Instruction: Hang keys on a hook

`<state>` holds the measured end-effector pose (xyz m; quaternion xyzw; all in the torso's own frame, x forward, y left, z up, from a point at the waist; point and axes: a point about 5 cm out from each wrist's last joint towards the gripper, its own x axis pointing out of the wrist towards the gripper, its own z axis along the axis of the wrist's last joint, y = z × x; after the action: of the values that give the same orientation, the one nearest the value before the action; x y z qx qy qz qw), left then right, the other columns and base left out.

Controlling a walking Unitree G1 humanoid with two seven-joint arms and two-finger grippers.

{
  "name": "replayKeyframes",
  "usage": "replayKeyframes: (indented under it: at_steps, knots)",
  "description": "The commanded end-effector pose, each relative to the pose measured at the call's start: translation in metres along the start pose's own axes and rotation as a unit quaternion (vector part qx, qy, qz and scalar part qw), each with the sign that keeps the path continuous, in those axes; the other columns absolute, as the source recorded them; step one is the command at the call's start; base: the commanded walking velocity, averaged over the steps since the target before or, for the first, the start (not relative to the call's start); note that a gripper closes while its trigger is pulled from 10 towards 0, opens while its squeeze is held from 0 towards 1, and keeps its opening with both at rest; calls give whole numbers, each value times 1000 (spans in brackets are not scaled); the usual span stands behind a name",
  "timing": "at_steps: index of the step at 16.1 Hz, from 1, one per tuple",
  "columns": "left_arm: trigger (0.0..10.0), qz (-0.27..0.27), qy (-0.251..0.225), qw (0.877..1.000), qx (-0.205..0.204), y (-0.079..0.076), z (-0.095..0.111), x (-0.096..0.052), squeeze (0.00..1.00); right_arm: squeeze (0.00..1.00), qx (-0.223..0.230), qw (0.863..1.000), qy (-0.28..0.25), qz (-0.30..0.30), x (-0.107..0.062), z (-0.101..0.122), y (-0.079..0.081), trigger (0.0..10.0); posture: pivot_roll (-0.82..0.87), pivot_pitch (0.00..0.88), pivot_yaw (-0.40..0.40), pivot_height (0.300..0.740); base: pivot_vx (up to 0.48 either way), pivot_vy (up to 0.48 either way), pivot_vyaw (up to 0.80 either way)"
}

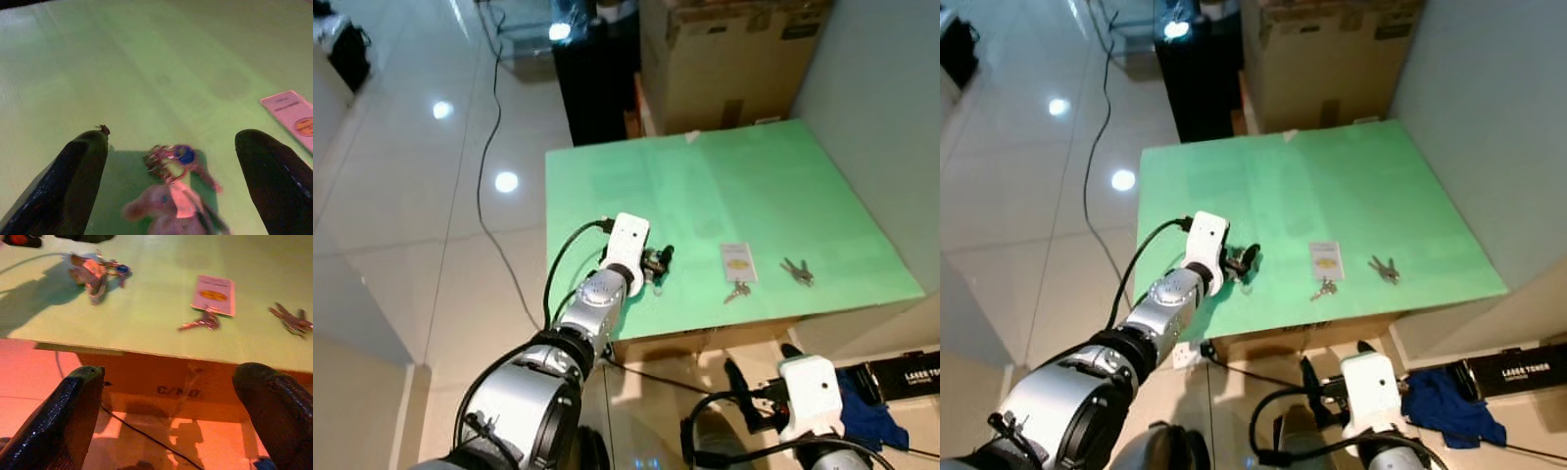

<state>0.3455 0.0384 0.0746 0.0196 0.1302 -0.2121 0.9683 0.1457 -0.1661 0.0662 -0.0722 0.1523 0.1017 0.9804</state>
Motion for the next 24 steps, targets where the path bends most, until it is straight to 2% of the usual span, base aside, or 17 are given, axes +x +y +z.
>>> replayKeyframes:
  at_steps: [1, 5, 12, 17, 18, 19, 20, 23, 24]
  knots:
    - [10000, -5, 13, 1000, -3, -9, -3, 1, 0, 0, 2, 1000, 10, 6, -5, -2, 4, 10000, -433, 234, 80, 697, 0, 0, 0]
    - [10000, -1, 20, 1000, -12, -7, -7, 0, 0, 0, 10, 1000, 26, 10, -12, -6, 8, 10000, -424, 247, 84, 697, 0, 0, 0]
    - [10000, -24, 54, 998, -12, -16, -29, -7, 0, 0, 17, 999, 32, 18, -9, -7, 11, 10000, -403, 246, 78, 697, 0, 0, 0]
    - [10000, -40, 63, 997, -10, -25, -33, -7, 0, 0, 17, 999, 29, 39, -8, -4, 15, 10000, -408, 250, 73, 697, 0, 0, 0]
    - [8078, -53, 62, 997, -13, -31, -32, -7, 0, 0, 16, 999, 29, 42, -8, -4, 16, 10000, -408, 250, 73, 697, 0, 0, 0]
    - [8431, -66, 62, 996, -16, -36, -32, -7, 0, 0, 15, 998, 30, 44, -8, -4, 16, 10000, -409, 252, 73, 697, 0, 0, 0]
    - [10000, -89, 55, 994, -29, -45, -31, -7, 0, 0, 15, 998, 30, 44, -9, -4, 16, 10000, -412, 252, 73, 697, 0, 0, 0]
    - [10000, -108, 54, 992, -23, -53, -30, -7, 0, 0, 15, 998, 31, 46, -9, -4, 17, 10000, -415, 251, 74, 697, 0, 0, 0]
    - [8549, -111, 55, 992, -22, -55, -31, -7, 0, 0, 16, 998, 32, 46, -9, -4, 17, 10000, -417, 251, 74, 697, 0, 0, 0]
